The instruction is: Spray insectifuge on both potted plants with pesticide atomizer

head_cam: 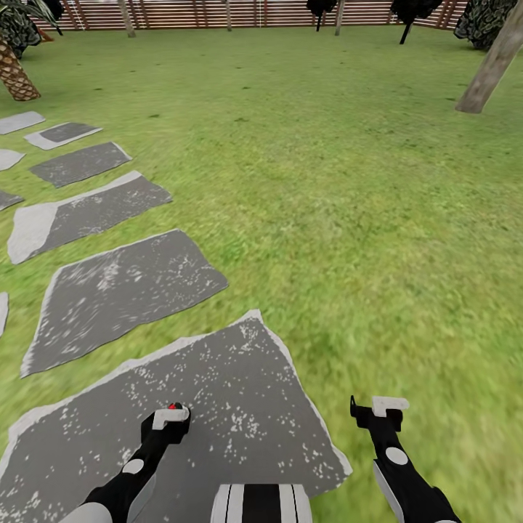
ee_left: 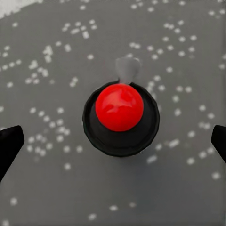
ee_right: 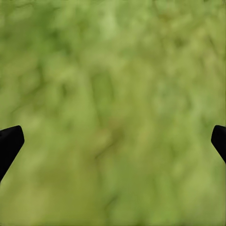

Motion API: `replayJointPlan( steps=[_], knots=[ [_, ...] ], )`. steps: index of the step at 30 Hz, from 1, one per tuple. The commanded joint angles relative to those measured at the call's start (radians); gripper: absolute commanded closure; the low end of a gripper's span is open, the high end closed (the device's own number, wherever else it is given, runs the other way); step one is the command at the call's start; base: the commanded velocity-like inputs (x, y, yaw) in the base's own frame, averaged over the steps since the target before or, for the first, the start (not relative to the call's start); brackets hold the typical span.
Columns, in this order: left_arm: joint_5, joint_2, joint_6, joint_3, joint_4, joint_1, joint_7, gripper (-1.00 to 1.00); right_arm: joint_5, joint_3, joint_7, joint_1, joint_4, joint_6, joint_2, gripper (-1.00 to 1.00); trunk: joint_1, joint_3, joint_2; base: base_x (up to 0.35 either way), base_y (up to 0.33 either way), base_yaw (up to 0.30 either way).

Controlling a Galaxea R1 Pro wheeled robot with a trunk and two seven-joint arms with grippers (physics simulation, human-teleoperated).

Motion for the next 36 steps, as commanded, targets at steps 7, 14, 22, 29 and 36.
replayJointPlan(
  steps=[7,14,22,29,36],
  knots=[
    [0.000,0.000,-0.002,0.000,0.000,0.000,0.001,-1.00,0.008,-0.001,-0.004,0.000,0.001,-0.002,0.000,-1.00,0.001,-0.010,-0.001,0.001,0.000,0.000],
    [0.000,0.000,-0.003,0.000,0.000,0.000,0.002,-1.00,0.008,-0.001,-0.004,0.000,0.001,-0.002,0.000,-1.00,0.003,-0.039,-0.002,0.000,0.000,0.000],
    [0.000,0.000,-0.003,0.000,0.000,0.000,0.004,-1.00,0.008,-0.001,-0.003,0.000,0.001,-0.002,0.000,-1.00,0.003,-0.044,-0.002,0.017,0.047,-0.001],
    [-0.001,-0.001,-0.004,0.000,0.001,0.000,0.005,-1.00,0.008,-0.001,-0.005,0.000,0.001,-0.002,0.000,-1.00,0.003,-0.044,-0.002,0.015,0.050,-0.122],
    [-0.002,-0.004,-0.005,0.000,0.001,0.000,0.005,-1.00,0.008,-0.001,-0.004,0.000,0.001,-0.002,0.000,-1.00,0.003,-0.044,-0.002,0.000,0.000,-0.023]
  ],
)
